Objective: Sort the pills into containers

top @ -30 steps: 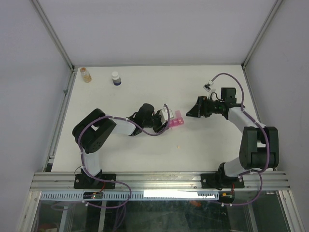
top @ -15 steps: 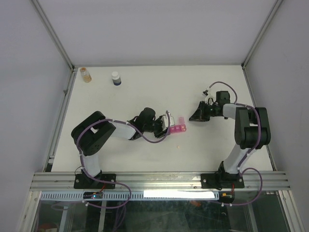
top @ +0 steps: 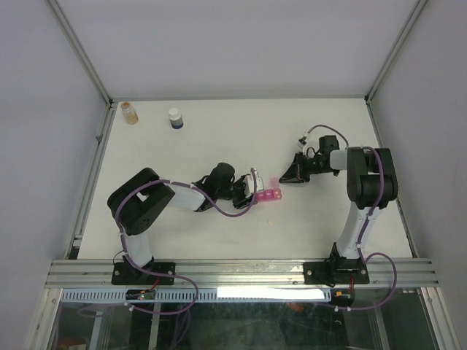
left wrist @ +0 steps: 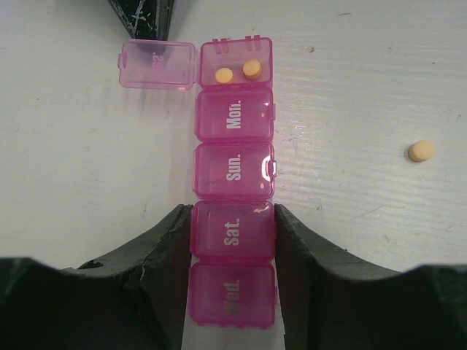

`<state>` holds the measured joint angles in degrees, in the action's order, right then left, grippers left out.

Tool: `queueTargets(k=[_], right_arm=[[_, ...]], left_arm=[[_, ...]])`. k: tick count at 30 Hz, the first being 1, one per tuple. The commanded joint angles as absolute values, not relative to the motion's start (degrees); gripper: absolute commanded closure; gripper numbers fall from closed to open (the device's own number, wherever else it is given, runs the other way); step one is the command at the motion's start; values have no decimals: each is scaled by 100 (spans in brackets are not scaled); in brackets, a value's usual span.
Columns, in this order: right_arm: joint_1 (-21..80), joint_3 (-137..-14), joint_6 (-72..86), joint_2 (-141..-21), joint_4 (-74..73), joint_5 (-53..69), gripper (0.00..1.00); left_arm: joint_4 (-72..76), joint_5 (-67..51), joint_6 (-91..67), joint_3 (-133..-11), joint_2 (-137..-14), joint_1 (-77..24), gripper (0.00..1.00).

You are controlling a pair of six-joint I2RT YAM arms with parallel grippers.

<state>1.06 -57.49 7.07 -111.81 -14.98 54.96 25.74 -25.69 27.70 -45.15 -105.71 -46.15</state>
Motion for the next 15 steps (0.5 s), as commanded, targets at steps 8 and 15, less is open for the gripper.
queueTargets(k=[8, 15], right_arm=[[312, -5990, 244, -10847, -1838, 6694, 99], [340, -5915, -443, -10326, -2497, 6570, 99]], left_arm=[[2474, -2719, 2780, -4544, -10502, -4694, 73], [2427, -2664, 2755, -4552, -10546, -4694, 73]])
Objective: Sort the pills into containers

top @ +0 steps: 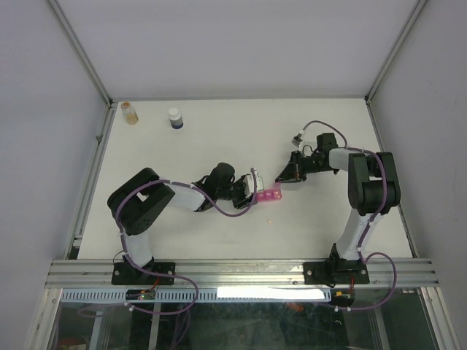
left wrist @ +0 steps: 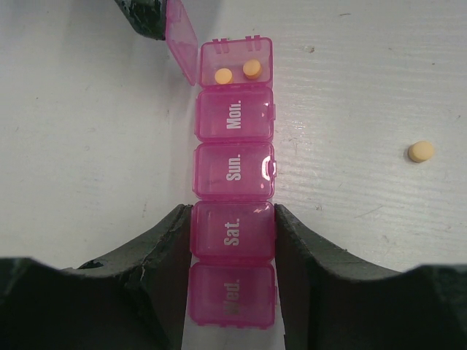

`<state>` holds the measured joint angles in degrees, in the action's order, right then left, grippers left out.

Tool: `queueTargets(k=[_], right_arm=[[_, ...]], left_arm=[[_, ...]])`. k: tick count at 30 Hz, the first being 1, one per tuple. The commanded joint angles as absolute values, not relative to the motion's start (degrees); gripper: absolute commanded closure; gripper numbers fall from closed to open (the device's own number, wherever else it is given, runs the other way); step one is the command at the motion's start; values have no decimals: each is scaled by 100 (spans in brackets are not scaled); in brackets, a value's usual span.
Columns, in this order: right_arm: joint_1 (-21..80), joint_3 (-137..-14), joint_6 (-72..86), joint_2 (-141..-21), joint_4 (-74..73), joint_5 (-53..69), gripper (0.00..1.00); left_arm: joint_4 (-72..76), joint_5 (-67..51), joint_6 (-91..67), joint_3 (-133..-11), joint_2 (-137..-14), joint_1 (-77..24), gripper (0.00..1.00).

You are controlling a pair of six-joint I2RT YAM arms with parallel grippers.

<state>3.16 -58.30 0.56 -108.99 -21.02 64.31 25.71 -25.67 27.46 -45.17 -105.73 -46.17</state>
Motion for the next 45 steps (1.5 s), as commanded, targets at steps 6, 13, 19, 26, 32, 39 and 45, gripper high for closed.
queueTargets(k=[6, 13, 19, 26, 32, 39, 45], right_arm=[[476, -5800, -993, -10183, -3047, 5841, 100], [796, -5790, -1256, -10080, -3278, 4961, 100], [1020, -5720, -1427, -9705, -3196, 4278, 100], [1411, -5515, -1690, -8911, -2890, 3749, 100], [1543, -5394, -1779, -8573, -2770, 3462, 100], [1759, -5387, -1864, -8805, -2785, 3089, 100], [1924, -5420, -1942, -9047, -2882, 2857, 100]], left_arm=[[2363, -2629, 2760, -4606, -10594, -4693, 73], [2289, -2622, 2742, -4680, -10648, -4694, 73], [2205, -2621, 2754, -4714, -10668, -4699, 73], [2125, -2578, 2798, -4703, -10637, -4695, 74], [2079, -2567, 2821, -4741, -10658, -4697, 74], [2024, -2553, 2821, -4778, -10667, -4693, 75], [1997, -2544, 2804, -4778, -10660, -4693, 75]])
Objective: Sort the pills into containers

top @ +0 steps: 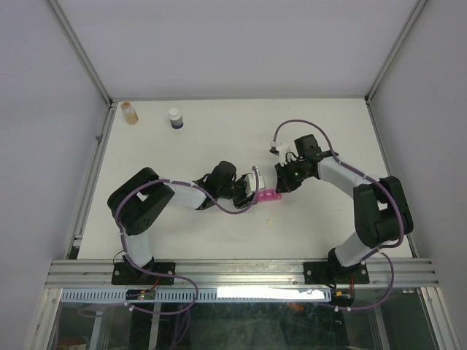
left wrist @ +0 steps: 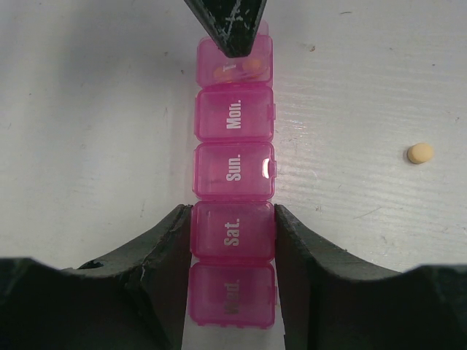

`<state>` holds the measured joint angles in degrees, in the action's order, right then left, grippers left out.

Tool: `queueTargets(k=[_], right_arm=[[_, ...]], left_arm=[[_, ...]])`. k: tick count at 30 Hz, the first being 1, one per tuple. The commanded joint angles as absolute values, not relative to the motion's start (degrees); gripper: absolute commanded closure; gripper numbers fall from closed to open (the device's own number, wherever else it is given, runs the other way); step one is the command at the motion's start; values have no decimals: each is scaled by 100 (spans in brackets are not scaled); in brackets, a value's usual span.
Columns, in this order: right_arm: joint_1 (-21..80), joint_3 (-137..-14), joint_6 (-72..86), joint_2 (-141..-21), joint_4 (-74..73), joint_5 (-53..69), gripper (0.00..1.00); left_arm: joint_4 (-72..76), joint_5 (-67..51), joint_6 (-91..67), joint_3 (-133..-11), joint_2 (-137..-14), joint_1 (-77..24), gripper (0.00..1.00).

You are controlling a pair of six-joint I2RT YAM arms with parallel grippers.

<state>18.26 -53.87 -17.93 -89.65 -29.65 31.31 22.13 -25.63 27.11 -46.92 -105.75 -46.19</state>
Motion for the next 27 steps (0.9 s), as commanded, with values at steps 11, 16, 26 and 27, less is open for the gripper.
queueTargets(k=[11, 16, 26, 27], right_arm=[[1986, -5347, -1969, -8554, -2741, 2764, 100], [2017, -5327, -1980, -8480, -2733, 2820, 100], [2182, -5294, -1984, -9525, -2972, 2004, 100], [2192, -5299, -1960, -9550, -2945, 1919, 100]], left_arm=[[1976, -2539, 2804, -4782, -10686, -4698, 75], [1979, -2523, 2806, -4784, -10696, -4700, 75], [1951, -2498, 2795, -4793, -10705, -4700, 75], [1952, -2496, 2795, -4798, -10705, -4699, 75]])
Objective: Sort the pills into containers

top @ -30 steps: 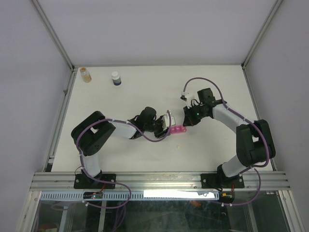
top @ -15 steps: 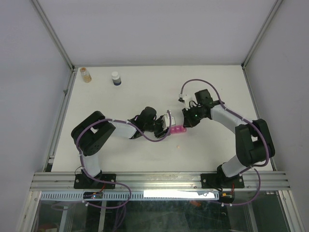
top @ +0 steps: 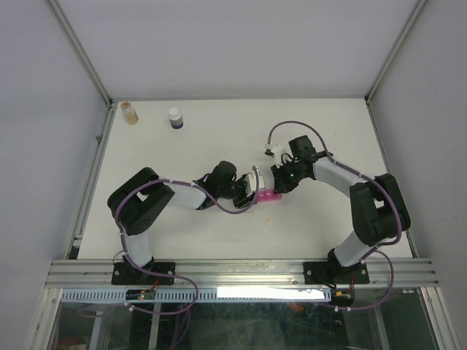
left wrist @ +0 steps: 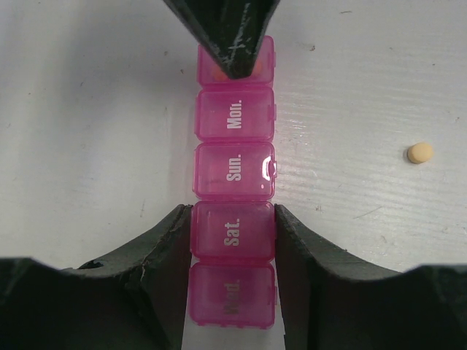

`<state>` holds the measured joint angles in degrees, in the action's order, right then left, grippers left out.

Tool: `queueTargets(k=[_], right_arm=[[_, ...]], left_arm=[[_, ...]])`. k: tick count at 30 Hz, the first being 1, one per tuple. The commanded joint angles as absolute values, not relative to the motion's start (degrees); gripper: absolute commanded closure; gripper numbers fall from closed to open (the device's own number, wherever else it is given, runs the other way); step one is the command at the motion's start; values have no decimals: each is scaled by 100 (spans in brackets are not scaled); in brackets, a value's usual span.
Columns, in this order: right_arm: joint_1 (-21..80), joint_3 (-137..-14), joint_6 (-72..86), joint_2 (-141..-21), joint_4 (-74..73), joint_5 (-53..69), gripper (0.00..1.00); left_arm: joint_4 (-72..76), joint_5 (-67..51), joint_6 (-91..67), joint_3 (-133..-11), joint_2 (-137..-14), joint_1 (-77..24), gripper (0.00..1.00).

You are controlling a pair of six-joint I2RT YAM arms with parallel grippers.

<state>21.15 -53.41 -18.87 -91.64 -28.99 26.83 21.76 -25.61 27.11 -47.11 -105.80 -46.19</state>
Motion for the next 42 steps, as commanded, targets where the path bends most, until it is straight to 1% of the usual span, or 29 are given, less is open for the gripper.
queueTargets(k=[1, 3, 5, 9, 12, 15, 16, 21, 25, 29, 34, 38, 42], right_arm=[[2191, -5306, -1945, -9530, -2926, 1901, 100], [2182, -5317, -1913, -9433, -2886, 1914, 100], [2102, -5374, -1908, -9267, -2917, 2184, 100], [1825, -5322, -1972, -8597, -2903, 3519, 99], [1595, -5259, -2038, -8254, -2884, 4108, 93], [1370, -5238, -2097, -8070, -2926, 4439, 88], [1308, -5238, -2116, -8030, -2949, 4520, 85], [1117, -5241, -2135, -7857, -3010, 4756, 80], [984, -5227, -2136, -7692, -3014, 4906, 75], [826, -5221, -2156, -7513, -3057, 5118, 72], [595, -5182, -2144, -7264, -3067, 5378, 67], [417, -5189, -2112, -7070, -3066, 5576, 66], [277, -5164, -2070, -6919, -3024, 5683, 65]], left_arm=[[1956, -2495, 2795, -4795, -10711, -4694, 75], [1951, -2504, 2797, -4800, -10709, -4694, 75], [1946, -2500, 2797, -4819, -10716, -4693, 75], [1942, -2479, 2762, -4843, -10705, -4696, 73], [1942, -2418, 2707, -4865, -10665, -4694, 69], [1936, -2365, 2661, -4902, -10638, -4696, 66], [1934, -2353, 2651, -4911, -10631, -4701, 66], [1979, -2232, 2568, -4895, -10512, -4695, 69], [2003, -2140, 2591, -4785, -10265, -4669, 70], [1761, -2092, 2722, -4778, -9986, -4561, 70], [1424, -2123, 2871, -4881, -9715, -4284, 70], [1107, -2055, 3086, -5112, -9582, -4000, 70], [749, -2191, 3311, -5597, -9652, -3454, 70]])
